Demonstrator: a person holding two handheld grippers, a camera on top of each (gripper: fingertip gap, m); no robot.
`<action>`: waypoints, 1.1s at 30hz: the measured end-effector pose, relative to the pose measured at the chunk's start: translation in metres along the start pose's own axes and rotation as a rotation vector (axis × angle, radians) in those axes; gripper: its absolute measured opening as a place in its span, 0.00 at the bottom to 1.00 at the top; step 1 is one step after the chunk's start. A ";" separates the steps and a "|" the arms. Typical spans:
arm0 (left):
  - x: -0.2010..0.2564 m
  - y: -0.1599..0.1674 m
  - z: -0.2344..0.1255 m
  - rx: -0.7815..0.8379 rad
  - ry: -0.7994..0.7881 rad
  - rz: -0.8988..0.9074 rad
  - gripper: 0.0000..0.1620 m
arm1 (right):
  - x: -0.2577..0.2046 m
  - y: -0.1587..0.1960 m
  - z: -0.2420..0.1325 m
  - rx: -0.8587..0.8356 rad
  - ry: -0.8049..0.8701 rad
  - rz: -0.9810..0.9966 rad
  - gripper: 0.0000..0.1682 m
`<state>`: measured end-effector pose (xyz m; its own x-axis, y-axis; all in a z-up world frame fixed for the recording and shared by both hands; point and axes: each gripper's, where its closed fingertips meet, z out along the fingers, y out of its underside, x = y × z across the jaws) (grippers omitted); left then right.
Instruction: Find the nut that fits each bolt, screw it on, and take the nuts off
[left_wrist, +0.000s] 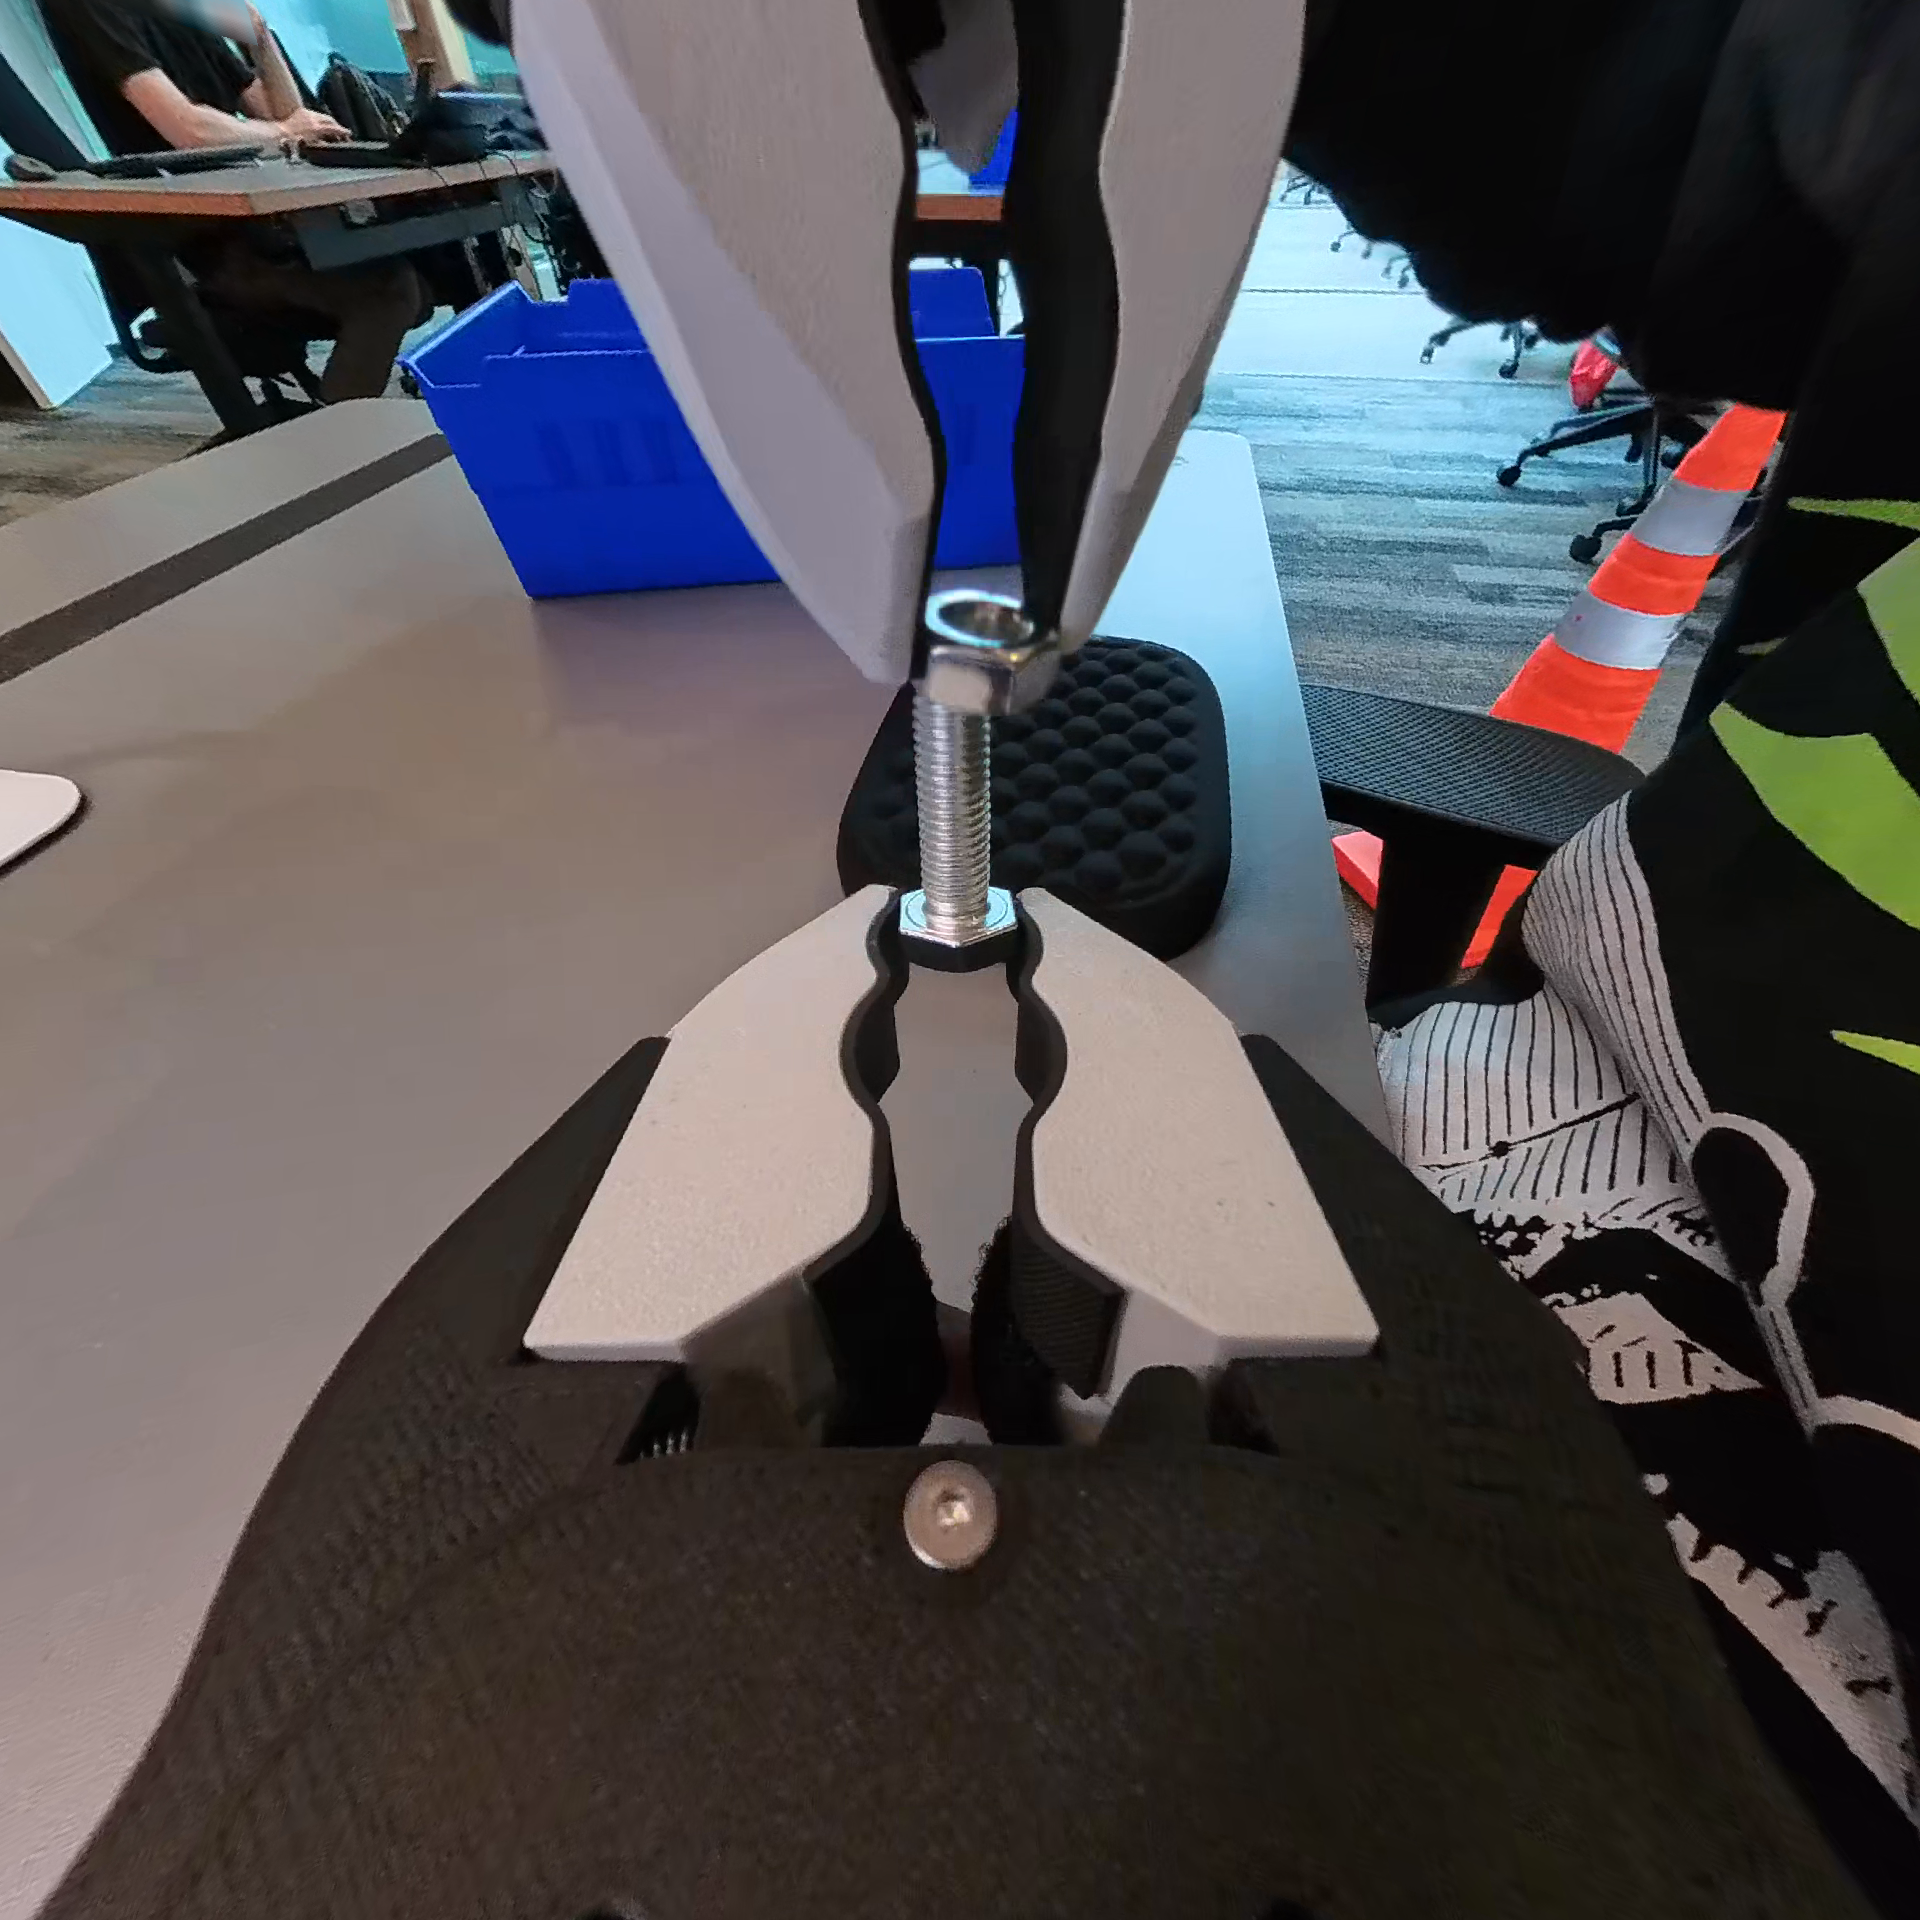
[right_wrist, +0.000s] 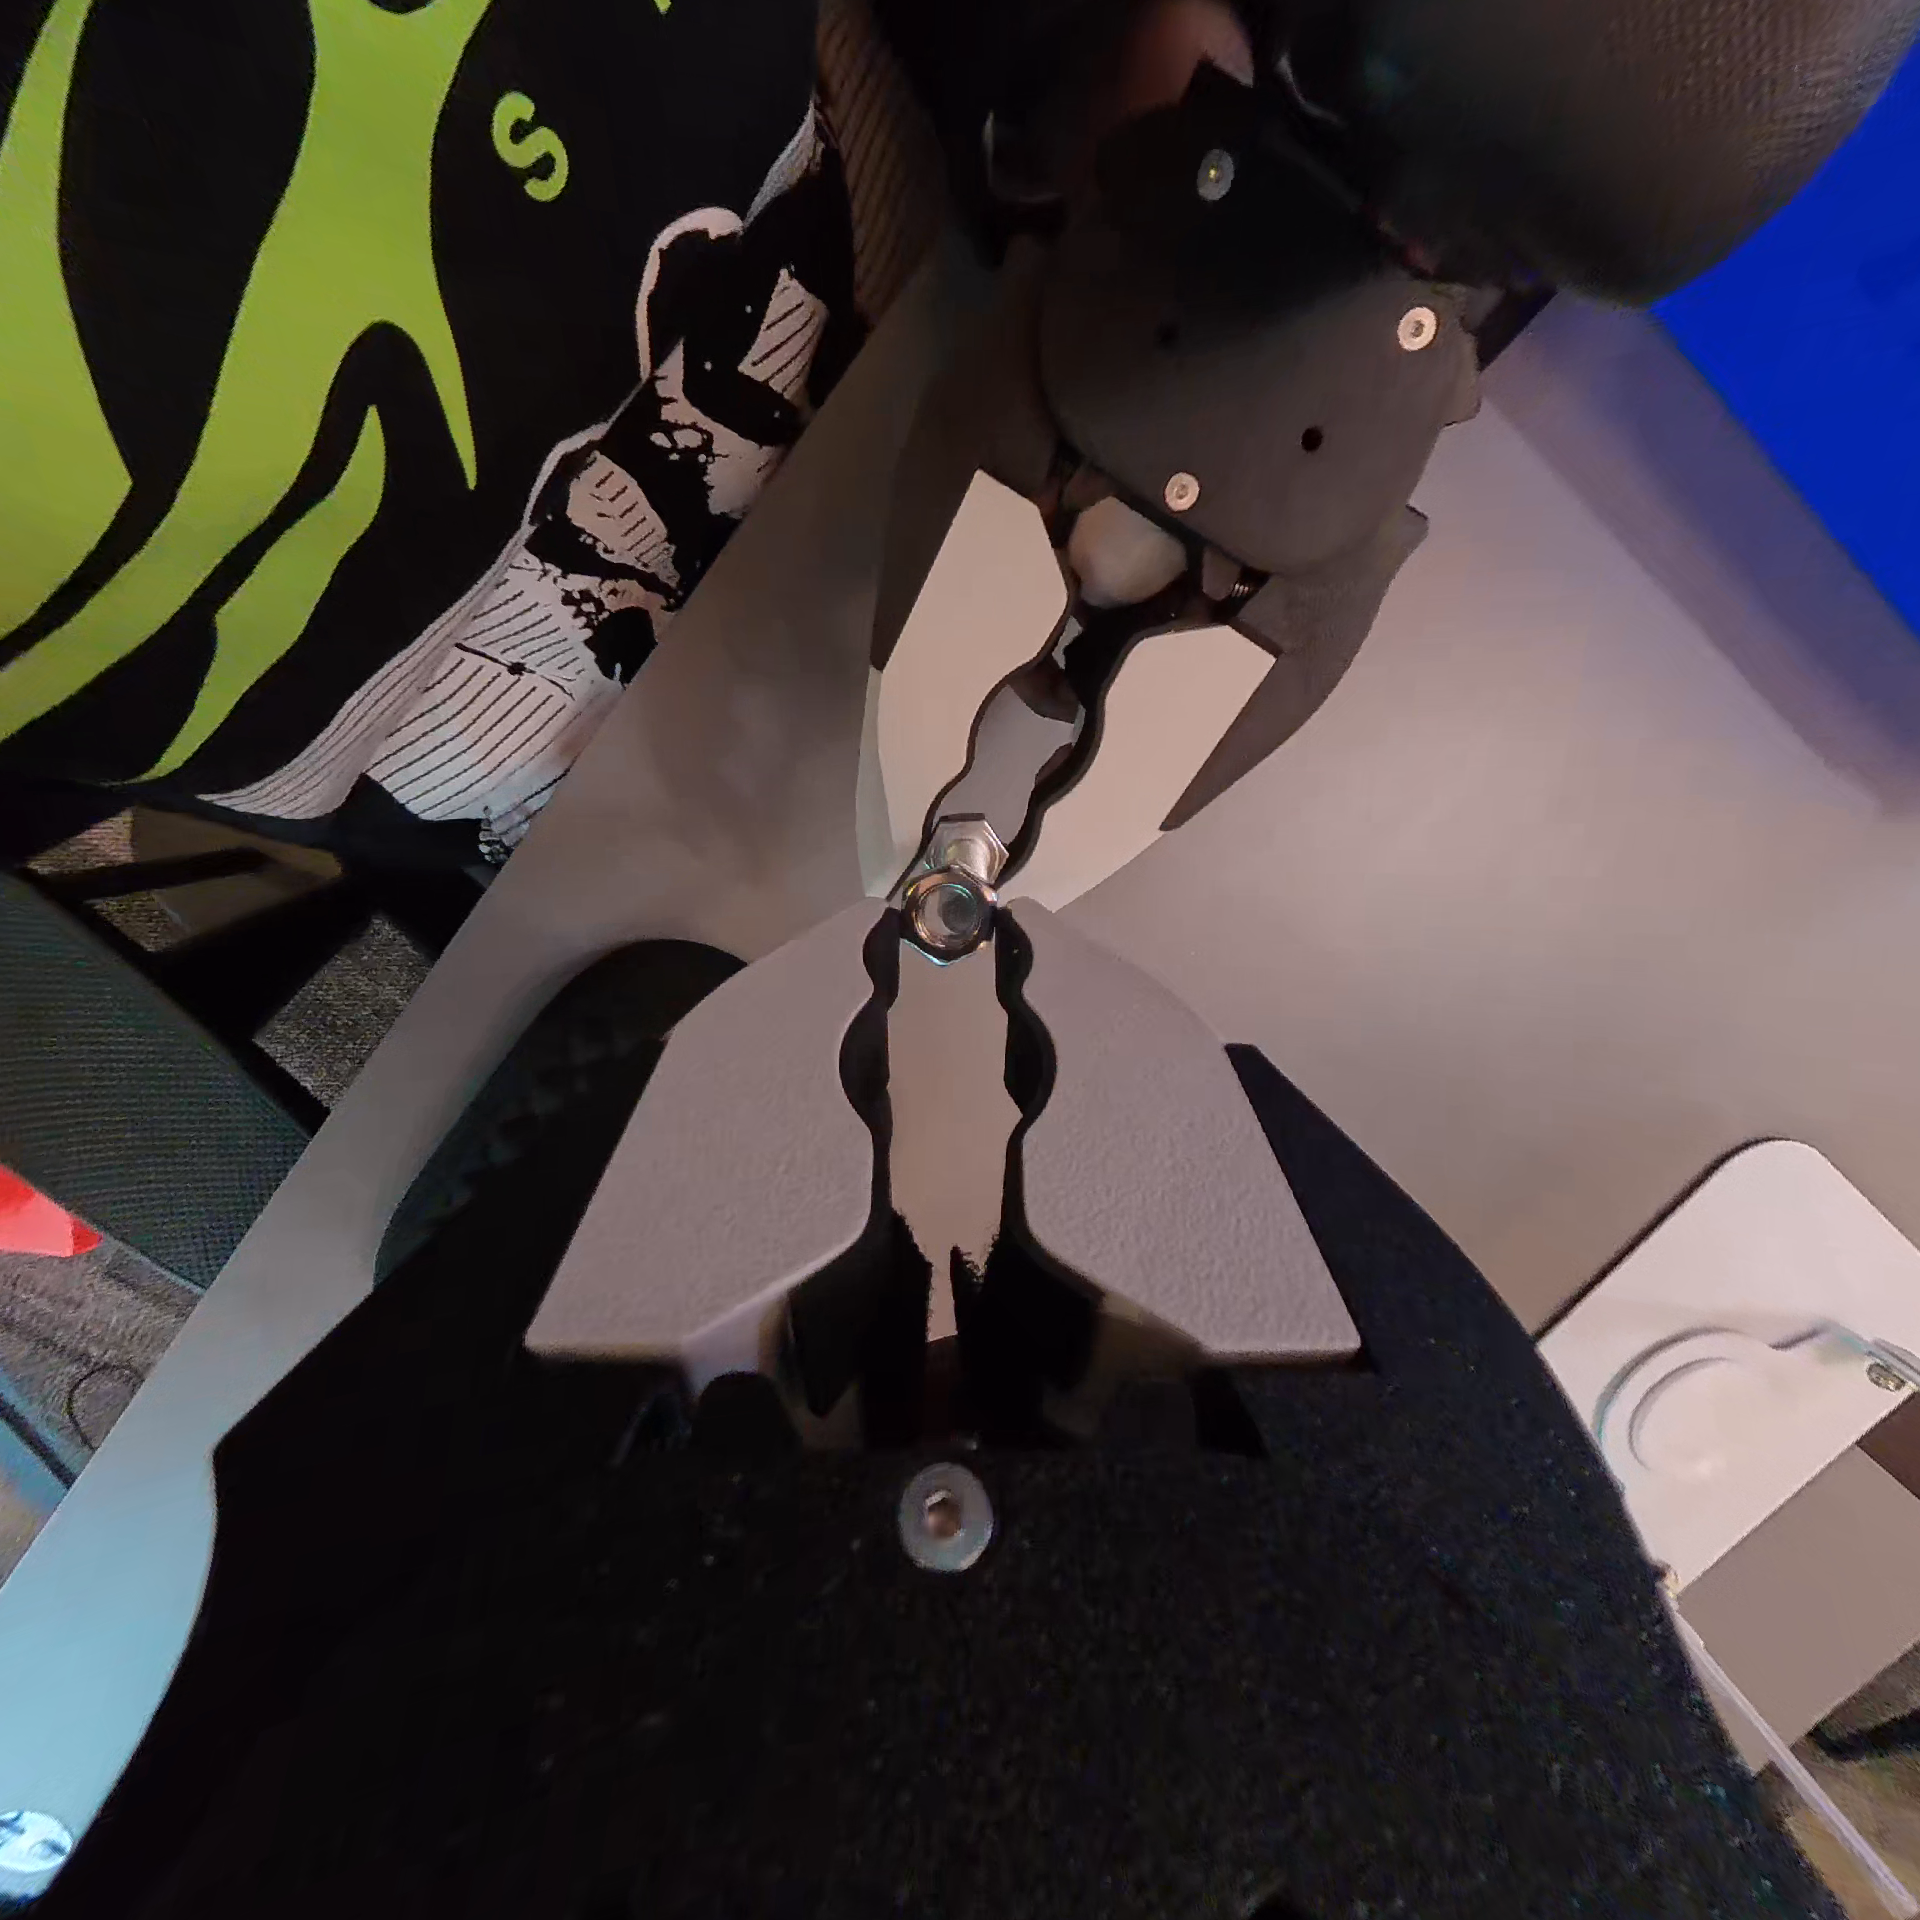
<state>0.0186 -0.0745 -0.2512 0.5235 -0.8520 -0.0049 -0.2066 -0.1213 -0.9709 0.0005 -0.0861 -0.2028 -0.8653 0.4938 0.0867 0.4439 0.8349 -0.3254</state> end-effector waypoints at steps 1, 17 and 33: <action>0.000 0.000 0.000 0.002 -0.001 0.001 0.11 | 0.001 -0.001 0.001 0.000 -0.006 -0.001 0.10; -0.009 -0.002 -0.002 0.006 -0.058 -0.016 0.11 | 0.011 0.002 0.001 0.001 -0.025 0.130 0.10; -0.035 -0.001 -0.006 0.002 -0.258 -0.089 0.11 | 0.034 0.010 0.000 0.032 0.153 0.474 0.11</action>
<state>-0.0050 -0.0476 -0.2484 0.7327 -0.6803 0.0195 -0.1494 -0.1888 -0.9706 -0.0245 -0.0606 -0.2028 -0.5245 0.8494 0.0589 0.7707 0.5031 -0.3910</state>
